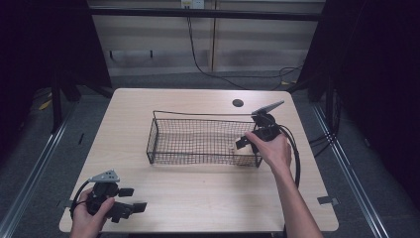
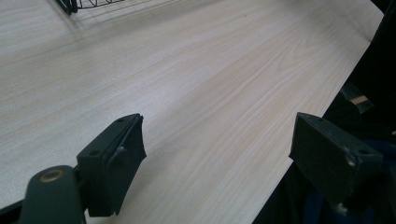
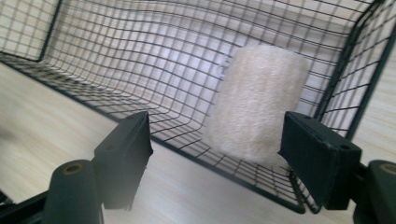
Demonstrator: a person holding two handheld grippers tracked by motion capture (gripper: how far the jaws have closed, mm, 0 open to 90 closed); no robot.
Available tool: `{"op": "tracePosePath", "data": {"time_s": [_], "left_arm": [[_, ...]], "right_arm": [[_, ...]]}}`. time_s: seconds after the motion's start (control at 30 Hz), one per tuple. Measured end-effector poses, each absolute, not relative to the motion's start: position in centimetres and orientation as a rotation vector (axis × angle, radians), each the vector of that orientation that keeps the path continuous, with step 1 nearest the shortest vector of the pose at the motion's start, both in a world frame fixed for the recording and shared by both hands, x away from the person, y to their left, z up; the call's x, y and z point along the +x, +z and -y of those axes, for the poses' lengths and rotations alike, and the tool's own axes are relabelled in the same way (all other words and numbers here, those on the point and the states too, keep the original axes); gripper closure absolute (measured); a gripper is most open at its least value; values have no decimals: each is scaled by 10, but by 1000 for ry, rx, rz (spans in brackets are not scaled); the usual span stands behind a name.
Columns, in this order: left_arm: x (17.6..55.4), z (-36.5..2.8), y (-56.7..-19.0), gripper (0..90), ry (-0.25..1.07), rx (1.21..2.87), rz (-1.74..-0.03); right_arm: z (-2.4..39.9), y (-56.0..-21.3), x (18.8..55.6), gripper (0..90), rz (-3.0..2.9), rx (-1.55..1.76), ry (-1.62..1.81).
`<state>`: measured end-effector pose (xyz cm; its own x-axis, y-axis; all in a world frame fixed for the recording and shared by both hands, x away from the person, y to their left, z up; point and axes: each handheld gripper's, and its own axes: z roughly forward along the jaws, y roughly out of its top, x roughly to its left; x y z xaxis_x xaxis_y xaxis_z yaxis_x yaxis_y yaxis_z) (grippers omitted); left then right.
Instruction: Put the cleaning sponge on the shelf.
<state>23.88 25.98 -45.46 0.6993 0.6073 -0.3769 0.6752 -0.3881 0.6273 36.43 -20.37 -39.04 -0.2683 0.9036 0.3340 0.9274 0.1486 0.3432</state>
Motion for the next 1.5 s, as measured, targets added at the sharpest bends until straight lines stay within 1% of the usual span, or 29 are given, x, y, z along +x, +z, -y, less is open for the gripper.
{"op": "tracePosePath", "data": {"time_s": [0.4,0.57,0.93,1.2,1.5], "left_arm": [[239,-260,-455,174,-110,2110,-977],[239,-260,-455,174,-114,2113,-975],[239,-260,-455,173,-114,2112,-976],[239,-260,-455,174,-107,2113,-978],[239,-259,-456,174,-105,2110,-983]], "right_arm": [[196,-391,339,246,2423,-1759,-859],[192,-392,325,264,2439,-1700,-931],[193,-396,302,267,2468,-1657,-1017],[205,-409,277,280,2462,-1650,-1096],[219,-415,255,287,2462,-1651,-1129]]}}
